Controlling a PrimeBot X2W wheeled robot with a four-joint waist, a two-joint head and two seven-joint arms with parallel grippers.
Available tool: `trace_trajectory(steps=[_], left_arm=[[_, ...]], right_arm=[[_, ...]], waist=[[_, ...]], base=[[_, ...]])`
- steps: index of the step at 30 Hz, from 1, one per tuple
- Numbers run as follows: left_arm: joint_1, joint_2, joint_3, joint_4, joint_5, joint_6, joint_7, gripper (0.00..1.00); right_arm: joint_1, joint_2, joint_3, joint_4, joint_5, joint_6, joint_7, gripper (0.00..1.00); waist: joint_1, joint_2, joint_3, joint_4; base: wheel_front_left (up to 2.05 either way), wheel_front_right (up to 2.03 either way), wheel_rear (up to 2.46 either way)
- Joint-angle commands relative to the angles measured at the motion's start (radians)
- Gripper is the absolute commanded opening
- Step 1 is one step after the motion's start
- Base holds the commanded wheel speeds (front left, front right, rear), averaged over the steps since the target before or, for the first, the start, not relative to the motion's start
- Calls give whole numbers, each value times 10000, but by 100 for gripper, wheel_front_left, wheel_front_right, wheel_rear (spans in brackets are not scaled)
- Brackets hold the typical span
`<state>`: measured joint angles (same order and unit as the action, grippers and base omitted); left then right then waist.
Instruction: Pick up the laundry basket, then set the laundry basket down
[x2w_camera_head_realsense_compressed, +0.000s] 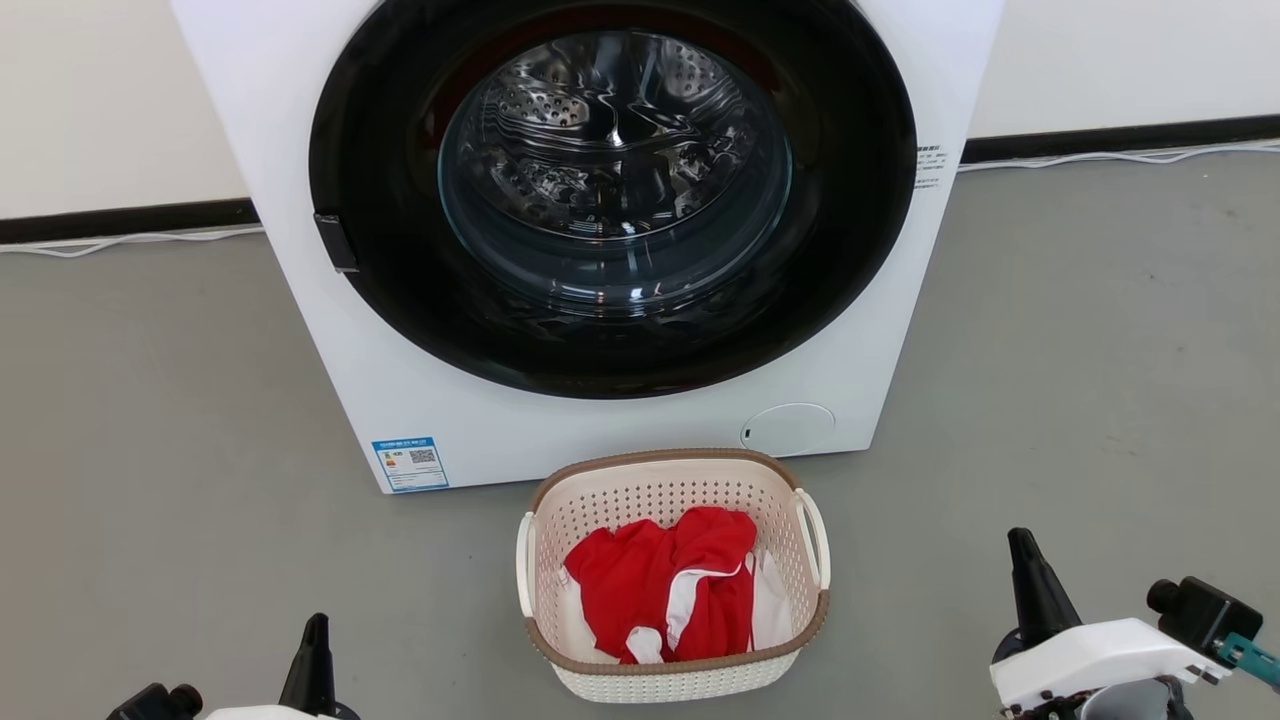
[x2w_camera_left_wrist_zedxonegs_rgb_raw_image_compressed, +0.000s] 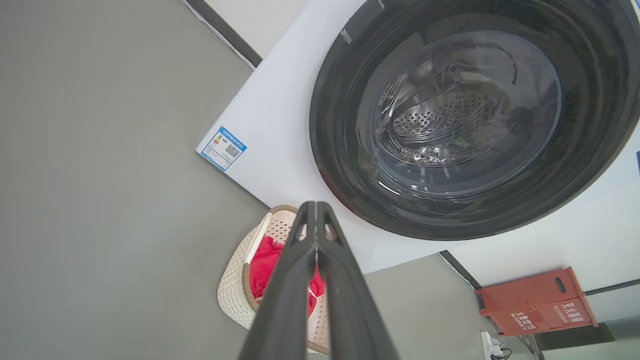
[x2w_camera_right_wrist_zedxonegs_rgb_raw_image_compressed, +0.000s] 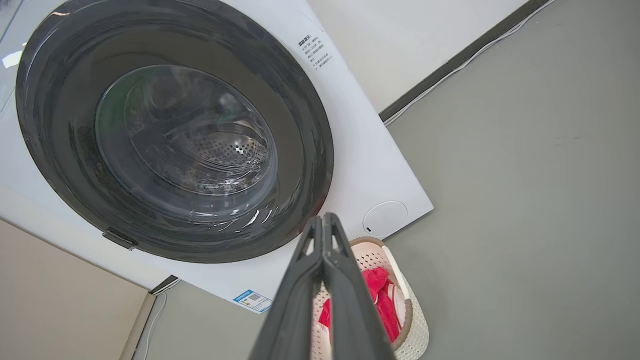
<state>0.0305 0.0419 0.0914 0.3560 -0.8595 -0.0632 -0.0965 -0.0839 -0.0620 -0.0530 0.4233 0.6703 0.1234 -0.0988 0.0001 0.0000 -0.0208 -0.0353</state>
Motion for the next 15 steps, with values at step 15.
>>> trace_trajectory(steps=[15], left_arm=[[-697, 104, 134, -458, -1621, -240, 430, 0]], right_arm=[[-284, -32, -70, -648, 2036, 41, 480, 0]], waist=[[-1, 0, 49, 72]], base=[[0, 0, 0]])
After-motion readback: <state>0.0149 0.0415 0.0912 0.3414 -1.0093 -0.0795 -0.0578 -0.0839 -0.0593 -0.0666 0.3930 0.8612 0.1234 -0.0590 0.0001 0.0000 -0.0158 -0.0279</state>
